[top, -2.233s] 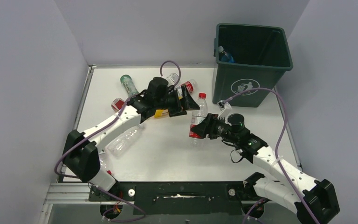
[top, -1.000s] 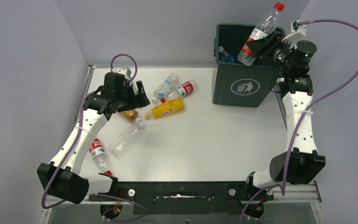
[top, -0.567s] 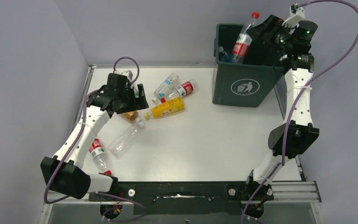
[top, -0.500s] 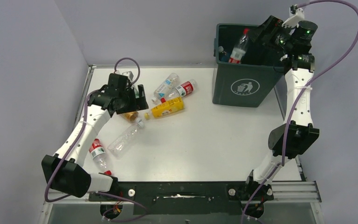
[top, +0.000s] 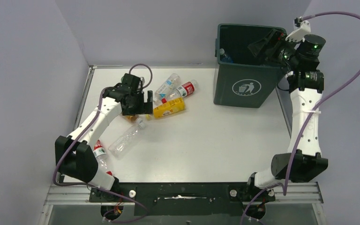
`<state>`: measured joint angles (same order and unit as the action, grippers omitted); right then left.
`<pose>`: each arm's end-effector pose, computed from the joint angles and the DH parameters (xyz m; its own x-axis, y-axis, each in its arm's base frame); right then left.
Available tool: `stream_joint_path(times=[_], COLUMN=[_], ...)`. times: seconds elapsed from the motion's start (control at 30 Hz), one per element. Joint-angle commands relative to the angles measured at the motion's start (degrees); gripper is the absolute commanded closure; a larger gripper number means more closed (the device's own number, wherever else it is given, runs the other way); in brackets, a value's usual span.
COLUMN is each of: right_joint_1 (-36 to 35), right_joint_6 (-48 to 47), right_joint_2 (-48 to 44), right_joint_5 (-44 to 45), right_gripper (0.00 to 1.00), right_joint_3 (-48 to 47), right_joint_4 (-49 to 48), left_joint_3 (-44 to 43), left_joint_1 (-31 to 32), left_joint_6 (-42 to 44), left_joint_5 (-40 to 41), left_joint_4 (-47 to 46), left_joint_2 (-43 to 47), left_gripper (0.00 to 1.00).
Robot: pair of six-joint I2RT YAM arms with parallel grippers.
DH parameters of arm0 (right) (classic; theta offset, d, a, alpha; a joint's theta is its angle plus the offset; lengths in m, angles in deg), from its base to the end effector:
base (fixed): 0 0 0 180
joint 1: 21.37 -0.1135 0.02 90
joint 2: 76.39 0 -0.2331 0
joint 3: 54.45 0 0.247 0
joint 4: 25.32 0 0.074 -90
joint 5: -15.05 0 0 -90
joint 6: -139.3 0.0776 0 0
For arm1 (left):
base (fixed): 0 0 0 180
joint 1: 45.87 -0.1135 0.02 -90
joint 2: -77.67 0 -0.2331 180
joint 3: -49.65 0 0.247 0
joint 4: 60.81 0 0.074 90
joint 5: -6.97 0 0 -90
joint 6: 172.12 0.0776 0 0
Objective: Put the plastic bottles in the bin
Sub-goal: Place the plastic bottle in the trash bin, then pick up the plastic bottle at the center of the board.
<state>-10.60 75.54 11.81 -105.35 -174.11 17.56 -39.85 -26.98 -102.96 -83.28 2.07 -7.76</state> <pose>0.3625 -0.0290 0.4475 -0.3186 0.4488 -0.8349 -0.2065 0.8268 0.5232 0.3086 -0.1060 0.2337 -0.8724 -0.0775 -0.4827 0.0166 0.9821 -0.1877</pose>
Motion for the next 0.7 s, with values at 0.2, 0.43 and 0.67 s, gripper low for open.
stream_joint_path(times=[0.2, 0.43, 0.67], right_joint_1=[-8.2, -8.7, -8.9], right_joint_6=[1.4, 0.6, 2.5], right_joint_2=[-20.3, -27.0, -33.4], right_joint_5=[1.1, 1.7, -0.5], right_gripper=[0.02, 0.02, 0.02], right_joint_3=[18.4, 28.7, 36.0], right_joint_4=[-5.7, -2.8, -2.4], left_joint_3=[-5.9, -9.8, -12.1], left_joint_1=[11.1, 16.0, 16.2], left_joint_6=[3.4, 6.9, 11.0], left_joint_5=[7.0, 16.6, 21.3], left_joint_4=[-1.2, -2.5, -5.7], left_joint_2=[-8.3, -17.7, -21.8], left_gripper=[0.15, 0.16, 0.16])
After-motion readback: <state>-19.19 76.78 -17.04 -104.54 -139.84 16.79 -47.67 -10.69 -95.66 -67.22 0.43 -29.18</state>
